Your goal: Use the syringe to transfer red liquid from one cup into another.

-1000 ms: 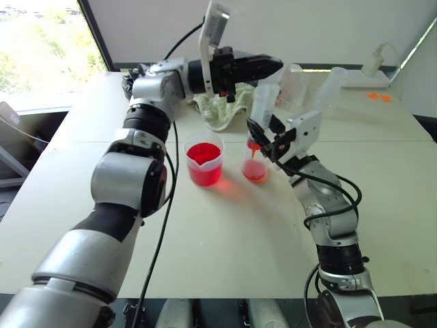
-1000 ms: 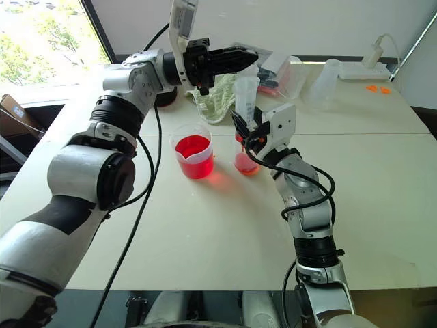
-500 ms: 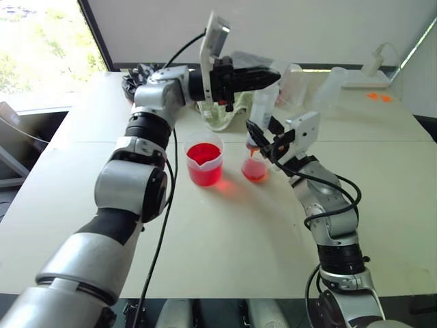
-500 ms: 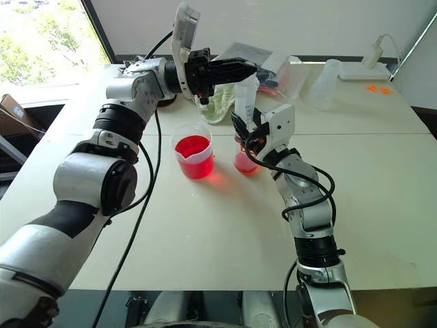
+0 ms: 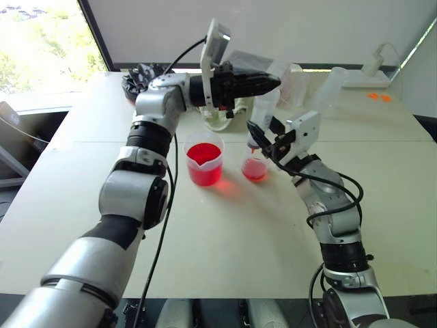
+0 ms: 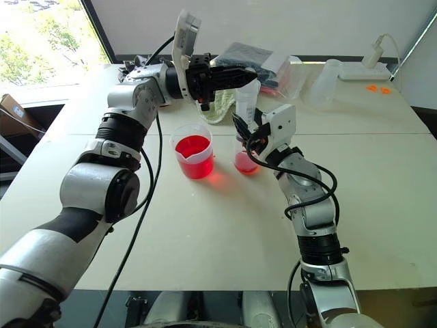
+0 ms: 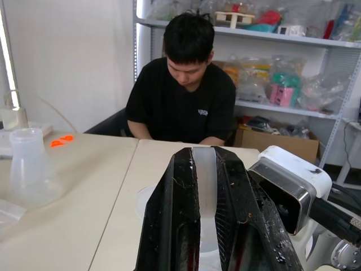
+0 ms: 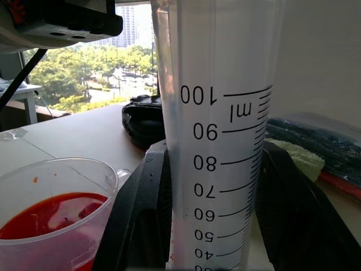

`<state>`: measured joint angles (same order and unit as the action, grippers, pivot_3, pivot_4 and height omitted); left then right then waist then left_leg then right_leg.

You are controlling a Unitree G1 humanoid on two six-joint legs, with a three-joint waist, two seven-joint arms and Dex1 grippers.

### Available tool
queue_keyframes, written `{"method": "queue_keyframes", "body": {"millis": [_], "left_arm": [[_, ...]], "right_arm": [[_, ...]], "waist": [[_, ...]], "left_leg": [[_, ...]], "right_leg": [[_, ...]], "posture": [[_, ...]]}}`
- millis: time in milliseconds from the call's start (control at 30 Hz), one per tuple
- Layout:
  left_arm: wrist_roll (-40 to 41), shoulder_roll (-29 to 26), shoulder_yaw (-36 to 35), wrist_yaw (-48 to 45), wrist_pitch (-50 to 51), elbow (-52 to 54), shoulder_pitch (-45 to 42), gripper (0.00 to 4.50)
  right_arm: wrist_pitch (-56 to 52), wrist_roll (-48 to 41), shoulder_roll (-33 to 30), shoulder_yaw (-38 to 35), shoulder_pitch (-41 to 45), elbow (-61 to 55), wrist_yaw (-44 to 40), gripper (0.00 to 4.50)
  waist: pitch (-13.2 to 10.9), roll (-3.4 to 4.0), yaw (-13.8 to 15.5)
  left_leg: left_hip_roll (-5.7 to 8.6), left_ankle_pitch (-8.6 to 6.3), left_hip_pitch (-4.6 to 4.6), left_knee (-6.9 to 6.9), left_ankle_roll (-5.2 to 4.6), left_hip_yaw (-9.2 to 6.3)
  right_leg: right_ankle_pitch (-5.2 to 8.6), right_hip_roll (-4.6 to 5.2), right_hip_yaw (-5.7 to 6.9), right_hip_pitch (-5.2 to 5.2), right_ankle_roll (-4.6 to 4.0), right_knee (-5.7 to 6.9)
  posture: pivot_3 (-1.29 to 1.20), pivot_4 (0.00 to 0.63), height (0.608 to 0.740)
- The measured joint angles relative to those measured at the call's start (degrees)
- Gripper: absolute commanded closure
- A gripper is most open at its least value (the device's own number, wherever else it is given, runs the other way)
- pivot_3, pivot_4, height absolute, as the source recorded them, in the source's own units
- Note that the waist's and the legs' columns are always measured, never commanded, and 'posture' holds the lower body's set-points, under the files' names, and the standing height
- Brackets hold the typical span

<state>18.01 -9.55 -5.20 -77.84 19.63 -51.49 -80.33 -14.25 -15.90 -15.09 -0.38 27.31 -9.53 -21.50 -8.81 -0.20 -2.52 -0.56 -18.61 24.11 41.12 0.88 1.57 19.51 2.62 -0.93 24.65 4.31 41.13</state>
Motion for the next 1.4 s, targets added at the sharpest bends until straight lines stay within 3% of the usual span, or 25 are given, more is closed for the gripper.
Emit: {"method": "queue_keyframes", "body": {"millis": [133,167,433,867,1233,1400], "left_arm": [[0.2,0.1,-0.1,0.8,1.3,0.0,-0.2,4.46],[0.3,0.1,-0.1,1.0,1.8,-0.1,-0.3,3.6],[1.4,-0.4,0.1,-0.6,6.9,-1.1,0.3,0.3],[5.2,-4.8,-2.3,2.4,9.7,6.4,1.5,0.3],[8.3,-12.2,-2.7,4.7,15.1,16.8,6.7,0.3],[10.4,-15.7,-2.6,5.0,19.8,25.0,12.0,0.3]], "right_arm": [[0.0,-0.1,-0.5,0.0,0.0,0.2,0.0,3.1],[0.0,-0.1,-0.6,0.0,0.0,0.2,0.0,3.1],[0.3,0.0,-2.0,-5.6,2.0,0.9,2.7,3.1],[-3.7,-2.6,-1.5,-5.5,1.9,-1.8,2.6,3.1],[-17.0,-8.5,-1.2,-5.4,1.3,-8.5,4.0,3.1],[-29.8,-13.8,-4.5,-11.4,9.2,-8.1,9.0,3.1]], "waist": [[0.0,0.0,0.0],[0.0,0.0,0.0],[0.0,0.0,-0.1],[0.0,0.0,0.0],[0.0,0.0,0.0],[0.0,0.01,-0.1]], "left_leg": [[0.0,0.0,0.0,0.0,0.0,0.0],[0.0,0.0,0.0,0.0,0.0,0.0],[-0.02,0.0,0.0,-0.01,0.0,0.0],[-0.03,0.0,0.0,0.0,0.0,0.01],[-0.02,0.0,0.01,0.01,0.0,-0.01],[-0.04,0.0,0.0,0.0,0.0,-0.01]], "right_leg": [[0.0,0.0,0.0,0.0,0.0,0.0],[0.0,0.0,0.0,0.0,0.0,0.0],[0.0,-0.03,0.0,0.0,0.0,0.0],[0.0,-0.02,-0.02,0.01,0.0,0.02],[0.0,0.0,-0.02,0.01,0.0,0.03],[0.0,0.01,-0.02,0.02,0.0,0.05]], "posture": [[0.0,0.15,0.711],[0.0,0.15,0.711],[0.0,0.15,0.711],[0.0,0.15,0.711],[0.0,0.15,0.711],[0.0,0.15,0.711]]}}
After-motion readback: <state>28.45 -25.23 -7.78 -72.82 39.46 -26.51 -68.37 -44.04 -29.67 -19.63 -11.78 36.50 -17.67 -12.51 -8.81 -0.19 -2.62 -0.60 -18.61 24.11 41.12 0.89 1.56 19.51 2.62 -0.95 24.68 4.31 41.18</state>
